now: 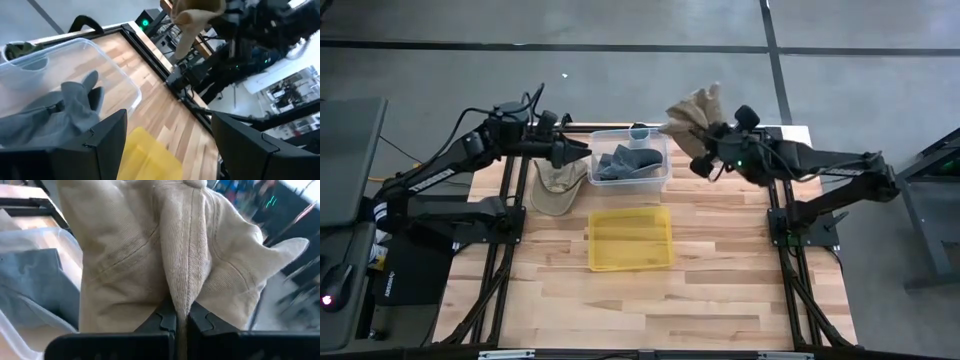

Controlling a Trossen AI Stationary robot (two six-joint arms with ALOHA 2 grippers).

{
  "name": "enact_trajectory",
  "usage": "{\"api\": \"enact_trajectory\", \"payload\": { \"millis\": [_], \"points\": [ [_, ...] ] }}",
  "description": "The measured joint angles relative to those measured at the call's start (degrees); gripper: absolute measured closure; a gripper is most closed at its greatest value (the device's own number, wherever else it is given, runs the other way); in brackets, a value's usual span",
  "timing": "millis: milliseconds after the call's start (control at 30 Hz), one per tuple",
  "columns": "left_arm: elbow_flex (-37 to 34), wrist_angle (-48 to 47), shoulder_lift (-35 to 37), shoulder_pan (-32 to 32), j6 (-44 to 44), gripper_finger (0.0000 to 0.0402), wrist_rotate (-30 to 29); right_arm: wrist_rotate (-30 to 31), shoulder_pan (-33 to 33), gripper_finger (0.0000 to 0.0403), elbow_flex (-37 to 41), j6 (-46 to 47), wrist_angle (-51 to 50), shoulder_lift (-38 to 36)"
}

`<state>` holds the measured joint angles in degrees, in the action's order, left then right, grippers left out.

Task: Pick & Place hat
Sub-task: Put the right brown cap into the yellow bin

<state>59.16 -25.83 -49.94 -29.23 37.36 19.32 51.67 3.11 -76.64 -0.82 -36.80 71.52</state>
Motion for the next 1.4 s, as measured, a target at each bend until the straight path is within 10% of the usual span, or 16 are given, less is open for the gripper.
{"api": "enact_trajectory", "payload": {
  "millis": [500, 1033, 1400],
  "points": [
    [0.0, 11.5, -7.7, 0.0, 4.3, 0.0135, 6.1, 23.4, -11.0, 0.0403, 0.0, -52.5, 21.4, 13.3],
    [0.0, 21.6, -7.7, 0.0, 13.7, 0.0135, 5.8, 19.4, -13.0, 0.0403, 0.0, -82.1, 42.3, 18.6],
    [0.0, 23.6, -9.2, 0.0, -3.9, 0.0135, 7.5, 15.2, -12.9, 0.0403, 0.0, -82.7, 45.2, 18.6]
  ]
}}
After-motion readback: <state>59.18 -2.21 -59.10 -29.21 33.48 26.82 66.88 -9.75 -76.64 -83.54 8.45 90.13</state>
